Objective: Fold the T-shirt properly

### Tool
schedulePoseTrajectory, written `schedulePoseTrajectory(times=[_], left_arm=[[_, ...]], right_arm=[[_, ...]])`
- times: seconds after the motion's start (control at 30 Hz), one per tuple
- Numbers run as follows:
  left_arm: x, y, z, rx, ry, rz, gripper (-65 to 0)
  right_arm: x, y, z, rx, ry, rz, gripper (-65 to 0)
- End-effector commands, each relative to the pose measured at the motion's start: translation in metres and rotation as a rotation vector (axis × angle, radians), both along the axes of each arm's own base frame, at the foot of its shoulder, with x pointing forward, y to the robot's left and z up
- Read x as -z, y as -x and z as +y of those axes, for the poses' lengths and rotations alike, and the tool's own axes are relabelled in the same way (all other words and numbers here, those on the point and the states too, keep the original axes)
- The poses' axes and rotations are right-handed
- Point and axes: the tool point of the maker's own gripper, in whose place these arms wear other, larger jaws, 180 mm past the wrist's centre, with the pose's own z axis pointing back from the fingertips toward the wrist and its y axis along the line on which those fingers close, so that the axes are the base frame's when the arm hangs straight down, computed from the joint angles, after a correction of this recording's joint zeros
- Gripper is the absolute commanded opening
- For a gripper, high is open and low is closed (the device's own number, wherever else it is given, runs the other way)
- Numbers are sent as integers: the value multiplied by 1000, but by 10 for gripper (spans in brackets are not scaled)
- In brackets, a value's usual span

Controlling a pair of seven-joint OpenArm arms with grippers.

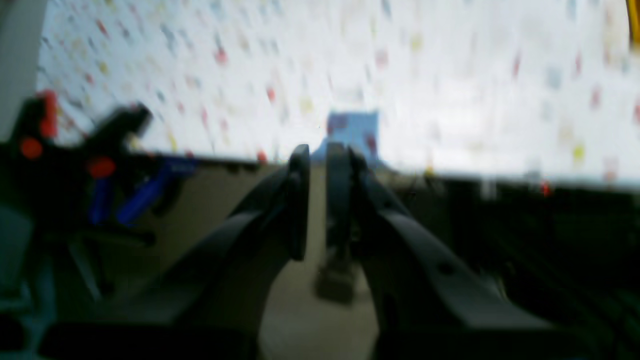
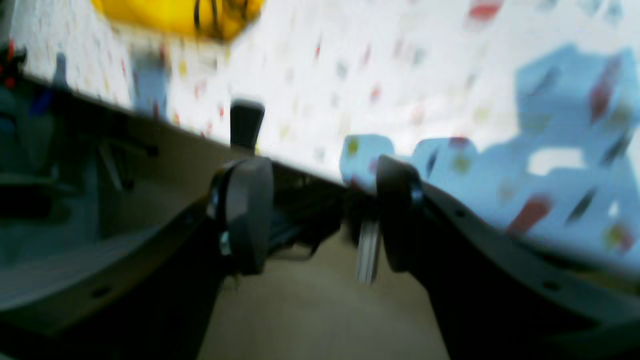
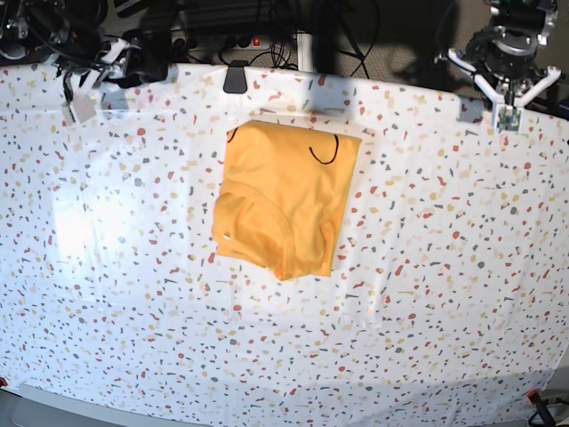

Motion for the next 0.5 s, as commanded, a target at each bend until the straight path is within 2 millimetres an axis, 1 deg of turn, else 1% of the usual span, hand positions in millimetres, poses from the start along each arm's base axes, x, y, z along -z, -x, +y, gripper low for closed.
schedulePoseTrajectory(times=[0.0,0.13,0.2,0.23,0.3,0.37,0.43,0.47], left_arm=[[-2,8,2,1,-14,6,-594],[14,49,1,-11,-4,125,-594],[25,67,1,-16,-2,187,-594],[33,75,1,-13,0,223,-594],[59,92,2,-6,31,294,-594],[91,105,1,19,77,332,-594],[128,106,-7,70,138,354,-594],[148,105,-12,85,169,380,-594]], right_arm=[[-1,11,2,-12,-3,13,-330],[14,60,9,12,-24,146,-330],[19,80,13,32,-40,199,-330],[23,89,13,43,-41,226,-330],[38,102,11,54,-19,274,-330],[60,118,7,58,5,331,-330],[88,137,4,39,30,406,-330],[103,151,5,14,39,460,-330]])
